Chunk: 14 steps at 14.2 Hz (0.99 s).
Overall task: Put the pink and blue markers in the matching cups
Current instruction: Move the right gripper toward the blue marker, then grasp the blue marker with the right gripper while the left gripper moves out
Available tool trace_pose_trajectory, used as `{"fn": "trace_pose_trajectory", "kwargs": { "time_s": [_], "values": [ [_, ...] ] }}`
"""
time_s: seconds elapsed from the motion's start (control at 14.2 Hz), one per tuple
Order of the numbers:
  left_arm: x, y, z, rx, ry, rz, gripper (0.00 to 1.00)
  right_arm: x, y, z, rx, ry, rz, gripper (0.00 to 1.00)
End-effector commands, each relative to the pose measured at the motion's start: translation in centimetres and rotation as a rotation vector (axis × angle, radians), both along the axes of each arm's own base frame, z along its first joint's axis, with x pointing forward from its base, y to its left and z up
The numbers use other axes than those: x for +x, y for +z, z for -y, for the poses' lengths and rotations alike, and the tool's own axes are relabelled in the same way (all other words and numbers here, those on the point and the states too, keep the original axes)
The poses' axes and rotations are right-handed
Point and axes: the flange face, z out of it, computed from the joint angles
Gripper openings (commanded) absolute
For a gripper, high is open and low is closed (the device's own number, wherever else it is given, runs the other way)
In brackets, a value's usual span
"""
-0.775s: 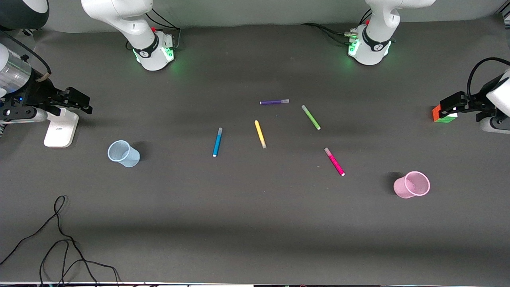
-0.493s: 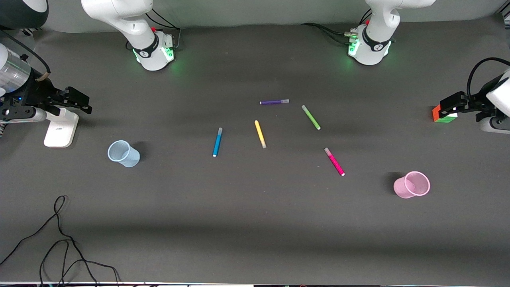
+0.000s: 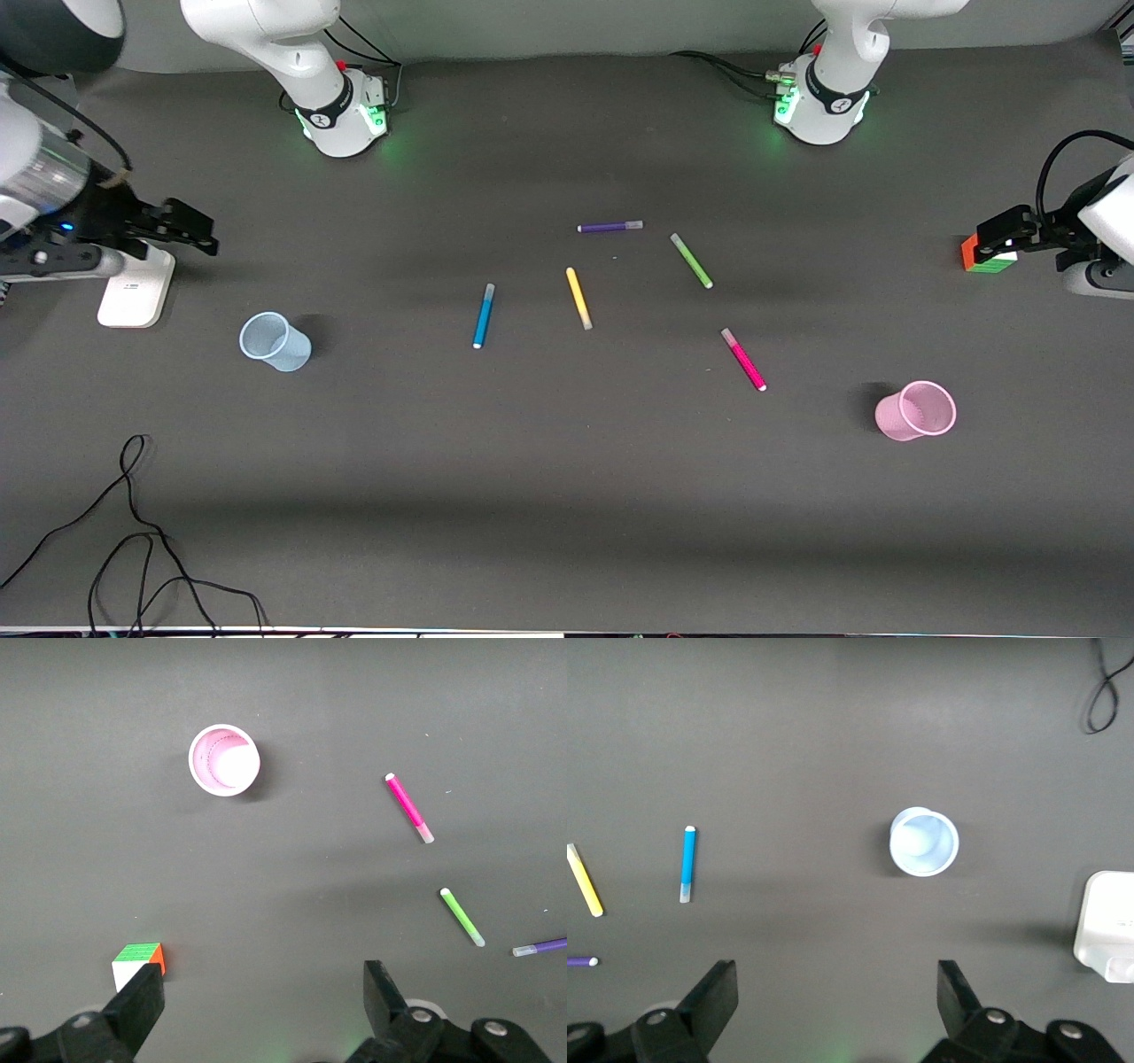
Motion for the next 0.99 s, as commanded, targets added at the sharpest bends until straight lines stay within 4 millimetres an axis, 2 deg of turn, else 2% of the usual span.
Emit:
{"fn": "trace_pose_trajectory", "kwargs": {
  "time_s": [0.0, 0.21, 0.42, 0.56, 0.7, 0.85, 0.92],
  "values": [
    [-0.1, 0.3, 0.2, 0.012, -0.018, 0.012, 1.00, 2.4, -4.5, -4.5, 0.059, -0.086, -0.104, 1.00],
    [-0.1, 0.5, 0.3, 0.012, -0.020, 0.019, 1.00, 4.1, -11.3, -11.4, 0.076, -0.102, -0.207, 1.00],
    [-0.1, 0.5, 0.4, 0.012, -0.021, 0.017, 1.00, 5.3, -19.0, -16.5, 0.057, -0.173, -0.289, 1.00],
    [0.1, 0.2, 0.4, 0.012, -0.021, 0.016, 1.00, 5.1, -24.3, -19.1, 0.047, -0.187, -0.342, 1.00],
    [0.2, 0.1, 0.4, 0.013, -0.021, 0.017, 1.00, 5.2, -28.4, -20.6, 0.037, -0.240, -0.363, 1.00],
    [0.3, 0.1, 0.6, 0.010, -0.023, 0.025, 1.00, 5.1, -31.3, -22.1, 0.053, -0.238, -0.363, 1.00],
    [0.1, 0.1, 1.0, 0.009, -0.017, 0.014, 1.00, 5.2, -32.6, -22.2, 0.060, -0.247, -0.360, 1.00]
  ]
}}
